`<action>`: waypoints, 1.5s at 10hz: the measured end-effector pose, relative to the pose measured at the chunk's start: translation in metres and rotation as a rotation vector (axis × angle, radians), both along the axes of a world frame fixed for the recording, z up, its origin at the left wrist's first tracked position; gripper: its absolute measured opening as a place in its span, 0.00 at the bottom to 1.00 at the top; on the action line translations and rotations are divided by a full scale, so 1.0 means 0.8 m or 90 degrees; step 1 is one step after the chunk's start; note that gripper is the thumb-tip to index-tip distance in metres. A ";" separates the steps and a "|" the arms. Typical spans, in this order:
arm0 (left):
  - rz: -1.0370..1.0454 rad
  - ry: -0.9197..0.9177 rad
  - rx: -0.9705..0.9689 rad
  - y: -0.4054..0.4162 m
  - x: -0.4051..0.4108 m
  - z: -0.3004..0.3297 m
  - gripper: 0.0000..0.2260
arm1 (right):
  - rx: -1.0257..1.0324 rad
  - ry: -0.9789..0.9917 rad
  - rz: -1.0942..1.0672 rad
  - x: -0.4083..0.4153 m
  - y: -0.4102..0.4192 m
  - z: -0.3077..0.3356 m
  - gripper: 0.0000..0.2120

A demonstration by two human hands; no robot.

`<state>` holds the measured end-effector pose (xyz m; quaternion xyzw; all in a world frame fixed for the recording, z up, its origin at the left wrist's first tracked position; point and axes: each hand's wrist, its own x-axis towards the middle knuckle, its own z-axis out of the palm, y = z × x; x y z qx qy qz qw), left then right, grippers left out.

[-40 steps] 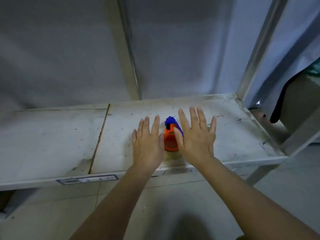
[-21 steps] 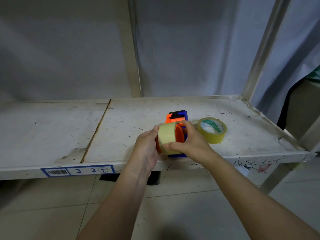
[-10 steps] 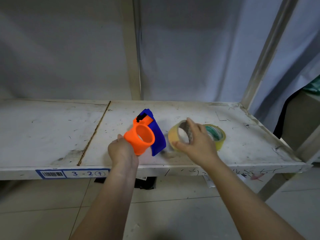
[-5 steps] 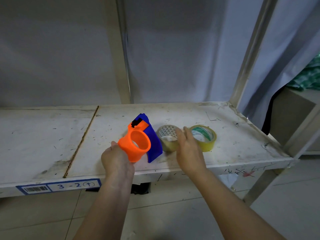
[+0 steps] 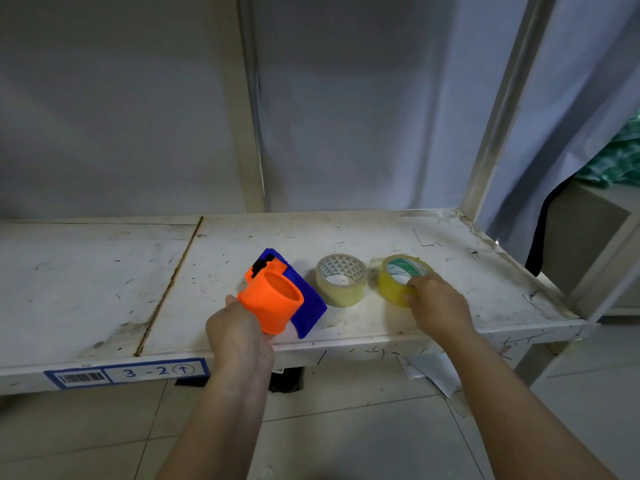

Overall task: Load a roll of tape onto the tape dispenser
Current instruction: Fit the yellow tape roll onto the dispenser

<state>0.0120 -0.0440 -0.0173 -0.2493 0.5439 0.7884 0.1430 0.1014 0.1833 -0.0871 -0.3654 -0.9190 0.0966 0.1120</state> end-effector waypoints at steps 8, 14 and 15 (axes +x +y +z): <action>-0.030 0.396 -0.145 0.005 0.013 -0.006 0.13 | -0.309 0.361 0.317 -0.019 -0.144 0.076 0.11; -0.029 0.475 -0.205 0.013 0.015 -0.017 0.13 | -0.430 0.374 0.357 -0.024 -0.154 0.060 0.10; -0.040 0.446 -0.160 0.013 0.012 -0.017 0.13 | -0.411 0.372 0.329 -0.026 -0.154 0.058 0.11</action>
